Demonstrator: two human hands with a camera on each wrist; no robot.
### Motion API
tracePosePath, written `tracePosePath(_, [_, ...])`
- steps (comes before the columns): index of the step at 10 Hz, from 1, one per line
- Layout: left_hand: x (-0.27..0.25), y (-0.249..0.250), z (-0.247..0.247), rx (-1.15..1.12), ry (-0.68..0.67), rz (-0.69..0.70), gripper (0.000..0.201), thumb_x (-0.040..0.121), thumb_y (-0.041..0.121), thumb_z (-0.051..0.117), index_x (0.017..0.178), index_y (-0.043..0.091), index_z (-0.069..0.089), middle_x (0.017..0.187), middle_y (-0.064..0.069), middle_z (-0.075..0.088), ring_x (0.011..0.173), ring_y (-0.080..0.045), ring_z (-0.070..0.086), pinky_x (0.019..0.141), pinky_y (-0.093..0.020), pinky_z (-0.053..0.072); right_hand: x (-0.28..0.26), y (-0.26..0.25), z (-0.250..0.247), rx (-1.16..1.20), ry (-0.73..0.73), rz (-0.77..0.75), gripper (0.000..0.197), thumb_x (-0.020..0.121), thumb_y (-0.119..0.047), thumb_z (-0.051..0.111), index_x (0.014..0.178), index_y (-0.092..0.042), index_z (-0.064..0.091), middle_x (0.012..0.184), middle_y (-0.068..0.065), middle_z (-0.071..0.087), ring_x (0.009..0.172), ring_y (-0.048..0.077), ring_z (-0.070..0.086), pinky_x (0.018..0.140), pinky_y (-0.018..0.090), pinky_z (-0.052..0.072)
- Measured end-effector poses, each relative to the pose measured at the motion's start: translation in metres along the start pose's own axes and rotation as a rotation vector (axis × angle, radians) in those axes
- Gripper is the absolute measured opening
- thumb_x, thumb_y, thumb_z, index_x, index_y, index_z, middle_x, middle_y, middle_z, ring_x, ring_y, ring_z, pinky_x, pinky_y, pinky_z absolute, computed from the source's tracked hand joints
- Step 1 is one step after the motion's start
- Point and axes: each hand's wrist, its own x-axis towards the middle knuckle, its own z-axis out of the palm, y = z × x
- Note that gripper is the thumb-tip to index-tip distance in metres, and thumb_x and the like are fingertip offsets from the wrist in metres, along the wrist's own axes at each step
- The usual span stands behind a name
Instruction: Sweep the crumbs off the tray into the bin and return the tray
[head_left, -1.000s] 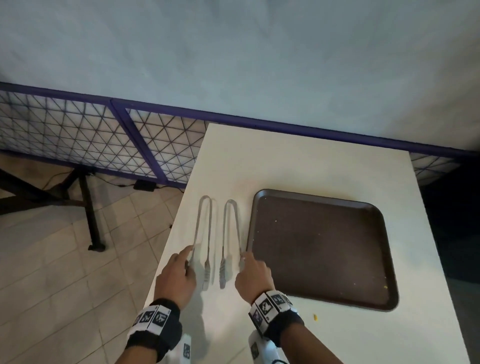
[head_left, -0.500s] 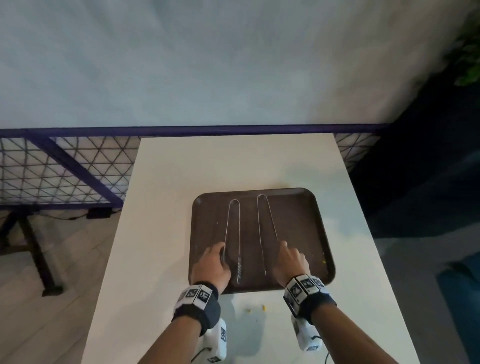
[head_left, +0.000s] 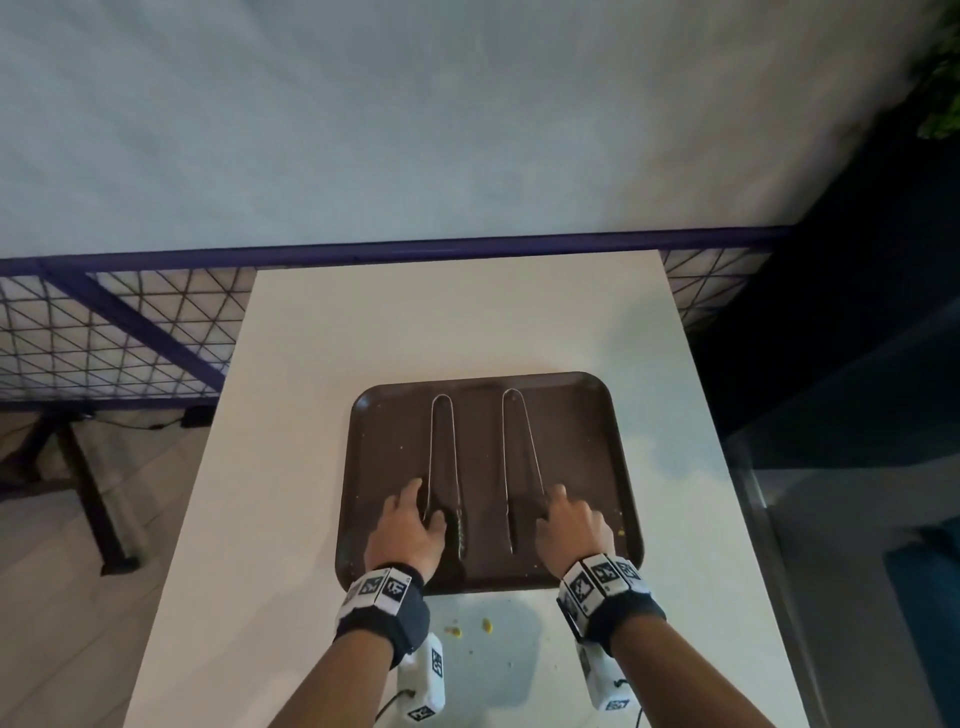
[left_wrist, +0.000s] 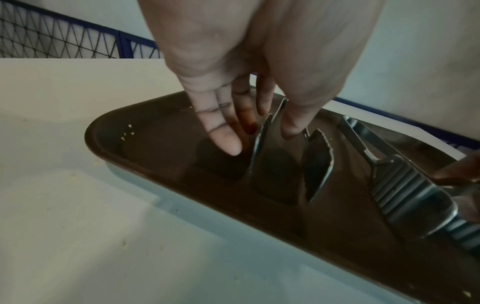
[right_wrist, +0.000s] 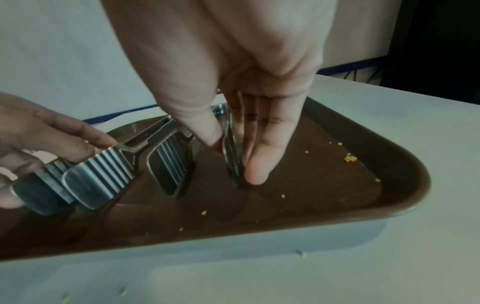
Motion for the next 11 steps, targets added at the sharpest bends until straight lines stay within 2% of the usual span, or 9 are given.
tracePosePath(1, [0.003,0.001,-0.001,-0.015,0.001,0.029,0.054,0.097,0.03,0.052,0.148,0.032,0.033,0.135,-0.004,0.049,0.118,-0.026,0.056,0.094,-0.041,0.046,0.003,0.006,-0.001,0.047,0.026,-0.012,0.031,0.091,-0.03,0.047,0.119,-0.016,0.043,0.113,0.01,0.064,0.104,0.036,0.062,0.08,0.041,0.05])
tracePosePath(2, [0.005,0.004,0.001,-0.011,0.019,0.046,0.055,0.098,0.02,0.048,0.149,0.032,0.034,0.134,-0.003,0.05,0.114,-0.025,0.057,0.091,-0.038,0.046,0.005,0.007,-0.001,0.068,0.02,-0.042,0.031,0.092,-0.026,0.046,0.121,-0.018,0.043,0.113,0.01,0.064,0.102,0.035,0.063,0.081,0.042,0.051])
tracePosePath(5, [0.007,0.008,0.006,-0.023,0.027,0.05,0.056,0.097,0.017,0.048,0.149,0.033,0.034,0.13,-0.005,0.051,0.109,-0.024,0.058,0.088,-0.037,0.046,0.008,0.004,0.0,0.097,0.017,-0.026,0.03,0.089,-0.016,0.045,0.12,-0.018,0.046,0.111,0.011,0.065,0.101,0.037,0.062,0.078,0.04,0.049])
tracePosePath(7, [0.006,0.007,0.007,-0.02,0.031,0.062,0.056,0.096,0.015,0.048,0.149,0.03,0.035,0.127,-0.005,0.052,0.108,-0.024,0.059,0.09,-0.039,0.046,0.007,0.002,0.001,0.125,0.005,-0.014,0.032,0.088,-0.016,0.046,0.12,-0.017,0.048,0.111,0.01,0.065,0.1,0.035,0.063,0.08,0.04,0.051])
tracePosePath(9, [0.006,0.005,0.006,-0.032,0.016,0.072,0.056,0.097,0.019,0.05,0.15,0.031,0.034,0.125,-0.005,0.053,0.108,-0.024,0.059,0.091,-0.039,0.046,0.004,0.001,-0.001,0.146,-0.013,-0.002,0.034,0.09,-0.02,0.048,0.124,-0.018,0.046,0.115,0.01,0.064,0.102,0.034,0.063,0.082,0.039,0.05])
tracePosePath(10, [0.003,0.004,0.0,-0.058,0.014,0.076,0.056,0.097,0.031,0.052,0.15,0.033,0.032,0.128,-0.004,0.052,0.11,-0.025,0.058,0.094,-0.041,0.046,0.0,0.001,-0.008,0.174,-0.004,-0.008,0.035,0.09,-0.029,0.048,0.124,-0.02,0.047,0.114,0.009,0.065,0.102,0.035,0.062,0.082,0.04,0.05])
tracePosePath(11, [-0.004,-0.006,-0.004,-0.142,0.072,0.081,0.055,0.096,0.035,0.054,0.148,0.034,0.035,0.127,0.0,0.052,0.108,-0.023,0.06,0.089,-0.037,0.047,-0.005,0.01,-0.011,0.214,0.027,-0.011,0.037,0.089,-0.038,0.049,0.121,-0.02,0.049,0.114,0.009,0.065,0.103,0.036,0.061,0.081,0.039,0.046])
